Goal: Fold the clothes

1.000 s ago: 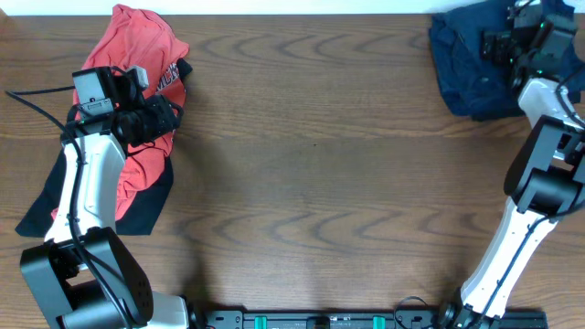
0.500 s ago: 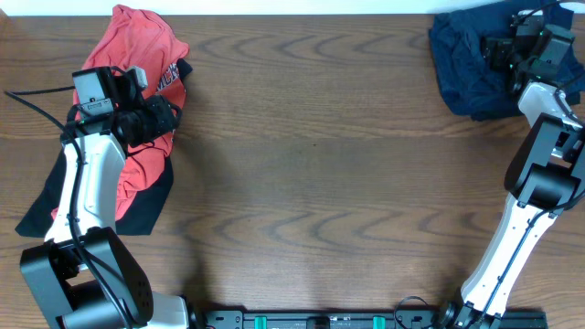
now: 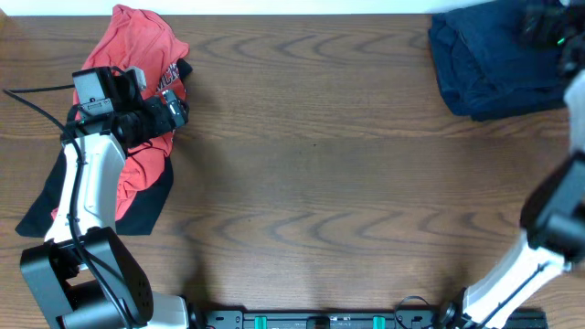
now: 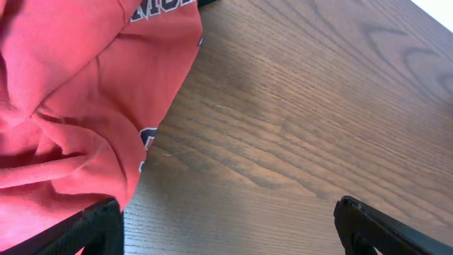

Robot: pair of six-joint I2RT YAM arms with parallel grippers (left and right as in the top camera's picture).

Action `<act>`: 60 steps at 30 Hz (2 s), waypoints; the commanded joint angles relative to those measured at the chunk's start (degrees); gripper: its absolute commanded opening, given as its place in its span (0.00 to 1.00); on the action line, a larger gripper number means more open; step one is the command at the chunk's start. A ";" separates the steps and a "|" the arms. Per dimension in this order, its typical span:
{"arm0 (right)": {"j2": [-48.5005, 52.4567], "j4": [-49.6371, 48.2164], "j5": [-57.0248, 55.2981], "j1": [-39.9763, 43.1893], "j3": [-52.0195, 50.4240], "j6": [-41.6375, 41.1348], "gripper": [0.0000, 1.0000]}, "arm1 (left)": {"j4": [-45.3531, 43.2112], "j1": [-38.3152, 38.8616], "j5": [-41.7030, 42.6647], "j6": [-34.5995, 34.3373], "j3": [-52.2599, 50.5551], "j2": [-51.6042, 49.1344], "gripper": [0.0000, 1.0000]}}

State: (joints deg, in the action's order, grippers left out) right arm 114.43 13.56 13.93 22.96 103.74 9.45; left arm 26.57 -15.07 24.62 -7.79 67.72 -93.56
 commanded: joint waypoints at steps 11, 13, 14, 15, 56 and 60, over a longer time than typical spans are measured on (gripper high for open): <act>-27.61 23.74 21.79 -11.21 0.57 -0.04 0.99 | -0.02 0.02 -1.36 0.68 -0.11 -0.76 0.98; -30.18 24.04 25.99 -13.88 0.57 -0.04 0.99 | -0.02 0.02 -1.36 0.68 -0.11 -0.76 0.98; -31.10 24.02 26.67 -14.91 0.57 -0.04 0.99 | -0.02 0.02 -1.33 0.68 -0.11 -0.76 0.98; -32.11 24.06 26.86 -16.00 0.57 -0.07 0.99 | -0.02 0.02 -1.36 0.68 -0.11 -0.76 0.98; -70.49 1.55 6.91 -21.70 -60.83 0.90 0.99 | -0.02 0.02 -1.33 0.68 -0.11 -0.76 0.98; -79.06 1.29 3.76 -23.50 -69.11 0.87 0.99 | -0.02 0.02 -1.33 0.68 -0.11 -0.76 0.98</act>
State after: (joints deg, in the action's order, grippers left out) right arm 40.27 15.35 20.27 0.91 38.46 9.89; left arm 26.55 -15.05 23.55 -7.62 67.72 -93.56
